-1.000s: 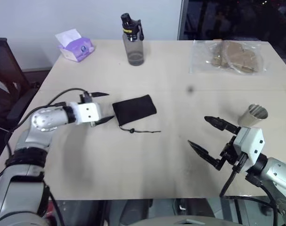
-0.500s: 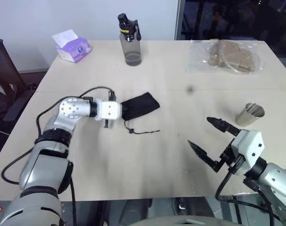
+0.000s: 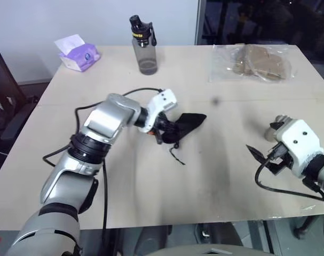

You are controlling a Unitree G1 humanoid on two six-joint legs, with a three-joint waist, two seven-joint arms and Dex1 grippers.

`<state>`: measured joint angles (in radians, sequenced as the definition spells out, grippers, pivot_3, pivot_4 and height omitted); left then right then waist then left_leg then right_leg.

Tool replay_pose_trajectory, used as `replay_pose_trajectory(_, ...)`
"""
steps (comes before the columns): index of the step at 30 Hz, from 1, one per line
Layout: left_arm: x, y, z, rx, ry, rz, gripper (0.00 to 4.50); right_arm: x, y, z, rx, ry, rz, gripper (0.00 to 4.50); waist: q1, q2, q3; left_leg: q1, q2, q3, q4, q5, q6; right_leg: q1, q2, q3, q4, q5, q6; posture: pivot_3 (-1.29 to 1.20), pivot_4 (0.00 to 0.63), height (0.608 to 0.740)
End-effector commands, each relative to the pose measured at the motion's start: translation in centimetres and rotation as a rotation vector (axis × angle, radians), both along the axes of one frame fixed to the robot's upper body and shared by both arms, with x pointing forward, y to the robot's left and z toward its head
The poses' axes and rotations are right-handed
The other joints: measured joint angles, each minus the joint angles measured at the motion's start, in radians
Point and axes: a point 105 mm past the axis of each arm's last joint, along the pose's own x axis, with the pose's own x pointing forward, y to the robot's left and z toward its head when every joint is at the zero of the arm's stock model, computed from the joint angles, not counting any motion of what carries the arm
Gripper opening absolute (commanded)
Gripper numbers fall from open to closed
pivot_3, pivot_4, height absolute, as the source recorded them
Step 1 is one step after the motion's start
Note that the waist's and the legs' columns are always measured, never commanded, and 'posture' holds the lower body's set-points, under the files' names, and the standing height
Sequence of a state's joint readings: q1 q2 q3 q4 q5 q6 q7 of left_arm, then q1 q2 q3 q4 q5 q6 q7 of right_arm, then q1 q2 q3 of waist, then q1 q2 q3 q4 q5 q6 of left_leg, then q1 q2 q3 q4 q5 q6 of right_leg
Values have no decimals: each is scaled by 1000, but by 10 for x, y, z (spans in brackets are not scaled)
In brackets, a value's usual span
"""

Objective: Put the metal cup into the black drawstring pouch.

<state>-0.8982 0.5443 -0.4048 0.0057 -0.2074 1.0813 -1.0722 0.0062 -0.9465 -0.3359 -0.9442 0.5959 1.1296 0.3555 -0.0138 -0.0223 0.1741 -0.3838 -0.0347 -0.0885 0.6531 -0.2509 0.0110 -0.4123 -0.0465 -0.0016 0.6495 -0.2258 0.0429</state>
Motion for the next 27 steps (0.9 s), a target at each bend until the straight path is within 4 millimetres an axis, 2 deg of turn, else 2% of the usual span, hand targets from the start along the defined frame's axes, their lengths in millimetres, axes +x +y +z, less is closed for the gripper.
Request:
replay_pose_trajectory(1,7,-25,16,-2,-146,18,43,9,-17,2,-54,67,-46,4500,3,0,0,0,0,0,0,0,0,0,0,0,0,0,0,0,150,740)
replay_pose_trajectory(5,10,-35,22,-31,-181,49,43,27,-32,3,-60,91,-120,4500,0,0,0,-1,0,0,0,0,0,0,-1,1,-2,2,-3,0,150,740)
replay_pose_trajectory(10,14,-35,27,-36,-234,68,43,36,-39,-3,-81,172,-128,4500,2,0,0,-1,0,0,0,0,0,-1,-1,2,-2,2,-4,0,150,740)
replay_pose_trajectory(13,18,-40,32,-55,-256,87,0,41,-41,-13,-73,226,-109,3713,3,0,0,-1,0,0,0,0,0,-1,-1,2,-2,2,-4,0,150,740)
replay_pose_trajectory(20,20,-34,37,-73,-260,127,0,52,-47,-19,-120,209,-108,268,1,0,0,-1,-1,1,0,0,0,-1,-2,2,-2,3,-4,0,150,740)
replay_pose_trajectory(21,21,-33,38,-66,-273,135,0,51,-48,-20,-131,206,-105,127,1,0,0,-1,0,1,0,0,0,-1,-2,2,-2,3,-4,0,150,740)
replay_pose_trajectory(25,23,-34,39,-66,-232,161,0,51,-52,-18,-125,179,-126,127,3,0,0,-1,0,1,0,0,0,-1,-2,2,-2,2,-4,0,150,740)
replay_pose_trajectory(27,29,-40,41,-77,-165,187,0,50,-29,7,137,76,-43,127,4,-2,1,-1,0,1,0,0,0,-1,-2,2,-2,3,-3,0,150,740)
